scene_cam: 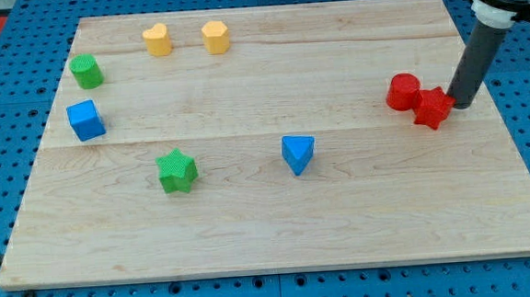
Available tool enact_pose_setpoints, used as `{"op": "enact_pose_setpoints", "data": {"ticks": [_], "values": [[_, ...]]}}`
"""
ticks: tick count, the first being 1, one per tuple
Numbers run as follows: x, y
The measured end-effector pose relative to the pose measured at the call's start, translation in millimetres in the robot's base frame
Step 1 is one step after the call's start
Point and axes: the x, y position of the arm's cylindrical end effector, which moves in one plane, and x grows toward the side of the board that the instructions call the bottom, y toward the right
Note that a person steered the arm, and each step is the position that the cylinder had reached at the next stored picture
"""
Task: Move red circle horizontally to the right of yellow hexagon
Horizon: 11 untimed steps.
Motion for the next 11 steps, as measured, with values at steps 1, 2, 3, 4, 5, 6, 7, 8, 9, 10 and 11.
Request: {"op": "enact_pose_setpoints", "data": {"ticks": [1, 2, 3, 4, 5, 6, 7, 8, 9, 10, 11], "values": [[11.2, -41.8], [17.3, -44.3], [-0.6, -47.4], [0.3, -77.4], [-13.7, -78.0], [-34.6, -78.1], [-50.0, -57.0], [-32.3, -28.1], [-67.6, -28.5], [-110.1, -110.6], [-124.9, -139.0]]}}
